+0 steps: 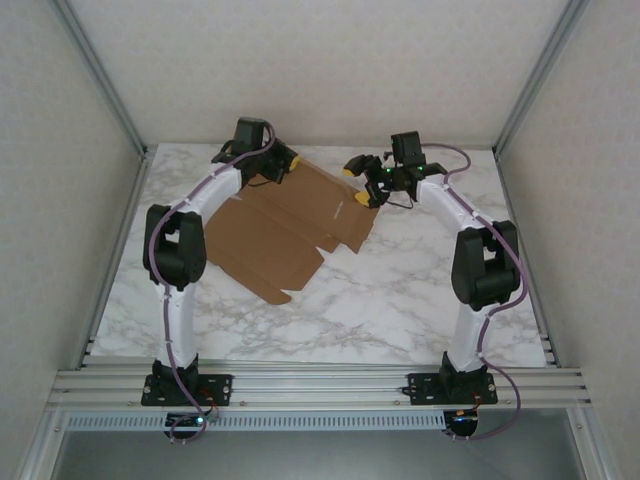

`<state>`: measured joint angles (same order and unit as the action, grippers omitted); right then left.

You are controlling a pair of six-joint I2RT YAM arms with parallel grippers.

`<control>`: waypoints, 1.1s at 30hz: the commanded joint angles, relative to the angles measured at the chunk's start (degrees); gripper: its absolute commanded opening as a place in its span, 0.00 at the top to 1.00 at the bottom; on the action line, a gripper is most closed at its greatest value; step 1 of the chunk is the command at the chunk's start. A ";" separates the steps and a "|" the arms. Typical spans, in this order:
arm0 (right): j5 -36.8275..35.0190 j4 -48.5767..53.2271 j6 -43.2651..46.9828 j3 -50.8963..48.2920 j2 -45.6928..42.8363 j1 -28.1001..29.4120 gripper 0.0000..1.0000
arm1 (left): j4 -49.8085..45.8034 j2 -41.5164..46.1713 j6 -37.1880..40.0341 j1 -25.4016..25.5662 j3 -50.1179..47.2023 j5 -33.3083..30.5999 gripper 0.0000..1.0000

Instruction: Fold the paper box

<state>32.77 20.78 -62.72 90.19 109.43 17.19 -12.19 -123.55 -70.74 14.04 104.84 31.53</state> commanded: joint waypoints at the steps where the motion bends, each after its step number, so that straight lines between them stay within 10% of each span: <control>1: -0.65 -0.07 -2.96 -1.74 -3.26 0.40 0.25 | 2.96 3.81 -0.36 -0.33 -1.36 -0.25 1.00; 33: 2.26 -19.44 -17.27 2.63 9.65 3.50 0.33 | 7.62 6.75 -0.90 -0.16 -8.30 0.91 1.00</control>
<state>34.72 6.59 -77.34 91.09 117.34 20.82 -5.67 -120.03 -71.22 14.02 97.34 31.64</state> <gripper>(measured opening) 0.684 0.050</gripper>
